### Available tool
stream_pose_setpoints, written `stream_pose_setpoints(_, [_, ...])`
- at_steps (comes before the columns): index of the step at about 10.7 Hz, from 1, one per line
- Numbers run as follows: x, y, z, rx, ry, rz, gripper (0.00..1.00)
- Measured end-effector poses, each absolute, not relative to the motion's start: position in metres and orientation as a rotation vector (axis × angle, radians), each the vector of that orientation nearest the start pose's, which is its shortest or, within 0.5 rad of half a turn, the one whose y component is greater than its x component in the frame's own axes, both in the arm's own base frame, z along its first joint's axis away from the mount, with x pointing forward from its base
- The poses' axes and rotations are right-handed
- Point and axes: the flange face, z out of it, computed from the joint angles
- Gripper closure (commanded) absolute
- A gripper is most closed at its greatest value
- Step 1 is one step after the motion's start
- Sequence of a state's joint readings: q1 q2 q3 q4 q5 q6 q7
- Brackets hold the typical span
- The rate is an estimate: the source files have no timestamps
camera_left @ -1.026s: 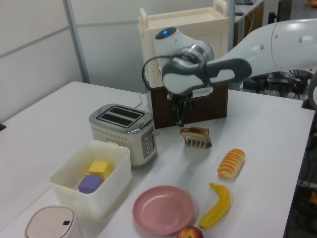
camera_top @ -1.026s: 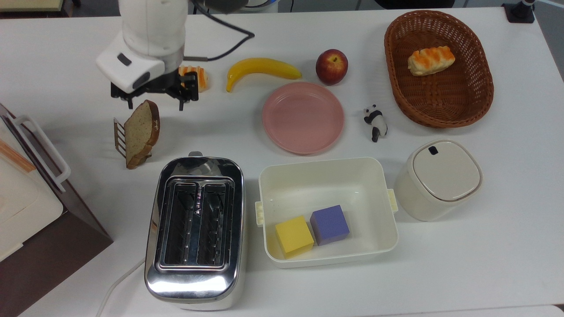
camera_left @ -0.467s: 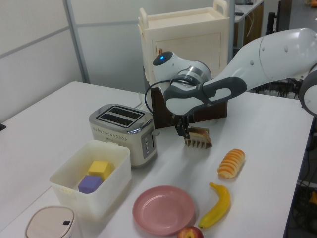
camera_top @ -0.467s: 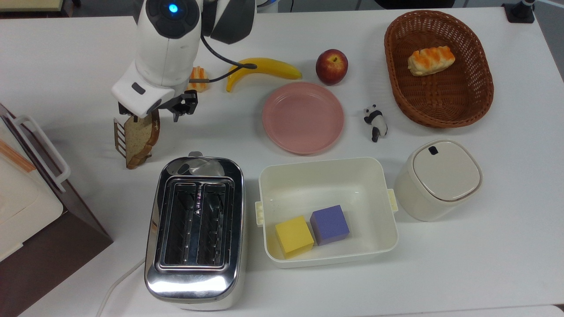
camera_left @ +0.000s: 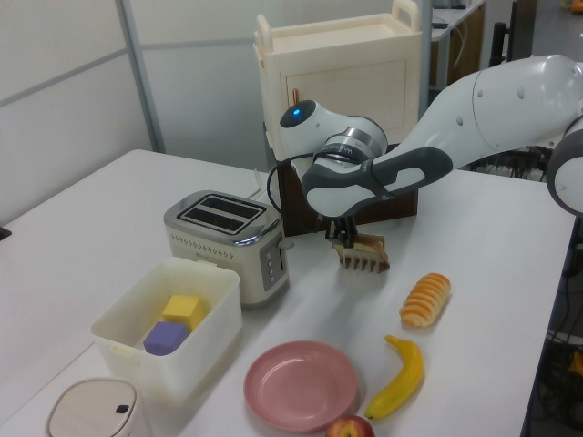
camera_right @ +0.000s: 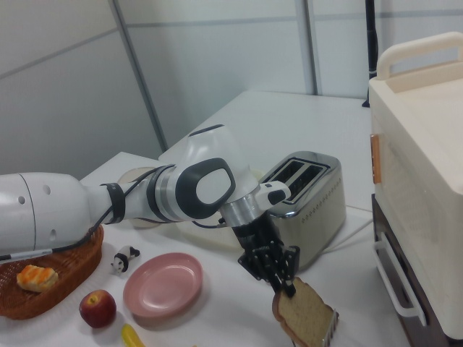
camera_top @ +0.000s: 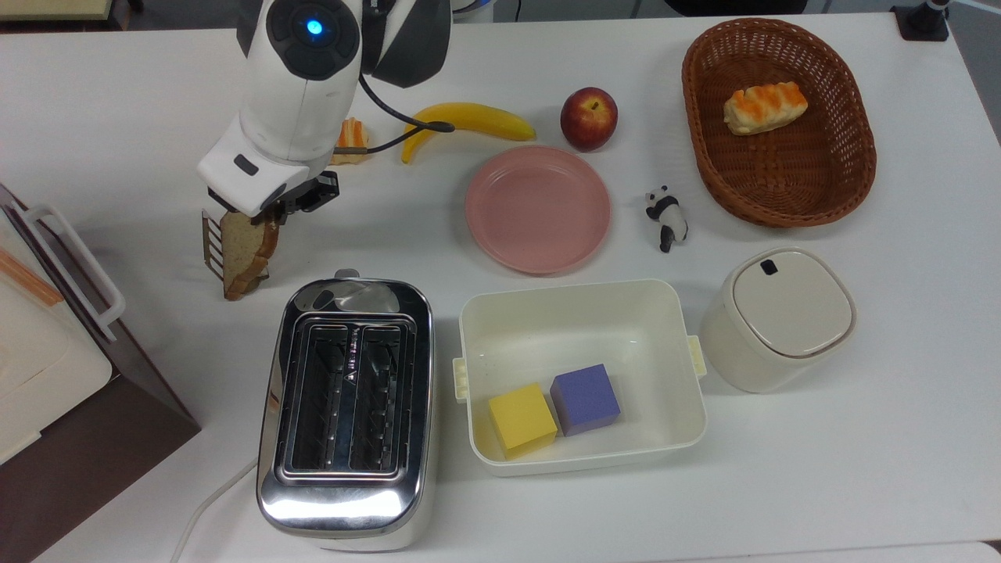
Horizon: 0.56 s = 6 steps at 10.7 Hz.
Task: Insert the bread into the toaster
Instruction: 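Close the gripper on the crust of the brown bread slice, then lift the bread slice up out of the metal rack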
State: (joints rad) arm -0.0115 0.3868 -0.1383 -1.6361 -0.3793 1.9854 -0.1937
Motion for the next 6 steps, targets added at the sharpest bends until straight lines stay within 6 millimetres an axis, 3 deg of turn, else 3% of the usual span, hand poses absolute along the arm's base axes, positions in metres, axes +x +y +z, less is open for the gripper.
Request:
stream_pose_setpoints(4, [0.654, -0.114, 0.406, -3.507, -0.366, 0.16, 1.0])
stream_pose_setpoints(6, [0.656, -0.119, 0.441, -3.527, -0.335, 0.056, 1.0])
